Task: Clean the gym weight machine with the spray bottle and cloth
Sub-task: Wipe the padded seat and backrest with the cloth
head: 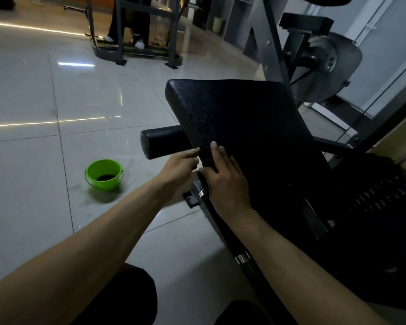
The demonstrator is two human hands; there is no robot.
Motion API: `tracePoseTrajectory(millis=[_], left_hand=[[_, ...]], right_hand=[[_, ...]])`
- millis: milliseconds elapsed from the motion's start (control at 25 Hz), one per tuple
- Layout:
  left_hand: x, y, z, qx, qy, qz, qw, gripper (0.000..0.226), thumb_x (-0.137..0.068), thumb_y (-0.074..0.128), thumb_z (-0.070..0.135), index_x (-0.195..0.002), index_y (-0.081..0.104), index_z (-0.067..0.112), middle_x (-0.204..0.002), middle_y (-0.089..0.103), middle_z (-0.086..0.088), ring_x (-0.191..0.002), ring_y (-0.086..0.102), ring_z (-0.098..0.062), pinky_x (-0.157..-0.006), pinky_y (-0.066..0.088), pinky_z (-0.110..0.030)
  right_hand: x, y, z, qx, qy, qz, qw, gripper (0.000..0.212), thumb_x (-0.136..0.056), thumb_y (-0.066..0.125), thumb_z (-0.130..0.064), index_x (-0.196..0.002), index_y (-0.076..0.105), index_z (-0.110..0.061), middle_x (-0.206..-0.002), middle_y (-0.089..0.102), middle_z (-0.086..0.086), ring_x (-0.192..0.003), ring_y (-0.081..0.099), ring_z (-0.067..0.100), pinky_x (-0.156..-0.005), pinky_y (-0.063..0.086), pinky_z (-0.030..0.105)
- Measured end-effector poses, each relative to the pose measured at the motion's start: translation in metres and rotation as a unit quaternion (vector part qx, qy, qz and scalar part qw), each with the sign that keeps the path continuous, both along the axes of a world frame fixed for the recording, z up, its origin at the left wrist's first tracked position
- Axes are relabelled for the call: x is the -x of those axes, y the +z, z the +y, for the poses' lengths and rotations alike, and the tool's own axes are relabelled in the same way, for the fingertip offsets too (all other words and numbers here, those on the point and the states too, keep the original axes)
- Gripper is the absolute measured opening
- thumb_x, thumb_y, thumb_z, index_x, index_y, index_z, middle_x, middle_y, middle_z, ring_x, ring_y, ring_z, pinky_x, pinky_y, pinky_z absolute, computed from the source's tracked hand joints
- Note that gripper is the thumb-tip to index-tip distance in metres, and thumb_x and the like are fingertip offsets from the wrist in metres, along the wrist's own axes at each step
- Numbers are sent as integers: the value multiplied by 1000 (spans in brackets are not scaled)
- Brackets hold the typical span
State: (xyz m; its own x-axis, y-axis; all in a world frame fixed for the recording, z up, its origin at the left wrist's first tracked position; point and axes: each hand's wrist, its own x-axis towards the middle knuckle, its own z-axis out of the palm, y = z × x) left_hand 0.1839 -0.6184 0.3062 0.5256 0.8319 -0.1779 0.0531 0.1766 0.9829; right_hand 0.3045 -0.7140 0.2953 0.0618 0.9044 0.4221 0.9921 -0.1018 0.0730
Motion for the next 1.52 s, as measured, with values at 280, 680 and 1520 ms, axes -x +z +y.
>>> tracePoseTrajectory(millis=[280,680,1520], left_hand=[[-27,-7,-18,-111,-40,36,992,80,-94,53,52,-160,27,14,-169,21,-3,-153,25,-17,-124,25,-38],[-39,-30,-58,-158,15,69,985,73,-86,53,55,-151,32,30,-137,54,3,-125,57,-20,-104,50,-40],[-62,-34,-123,-416,26,222,882,106,-90,69,43,-163,-4,16,-168,-18,-15,-155,-16,-36,-126,-7,-50]], right_hand=[[-36,-48,-172,23,8,-17,1000,52,-82,73,7,-126,71,-21,-166,31,14,-150,37,32,-112,47,51],[-21,-33,-89,-29,5,-23,999,28,-103,54,-18,-124,71,-12,-163,37,15,-150,38,30,-120,37,45],[24,-99,-244,-238,-277,636,680,36,-105,58,-18,-135,57,-37,-141,59,-3,-128,60,11,-96,49,12]])
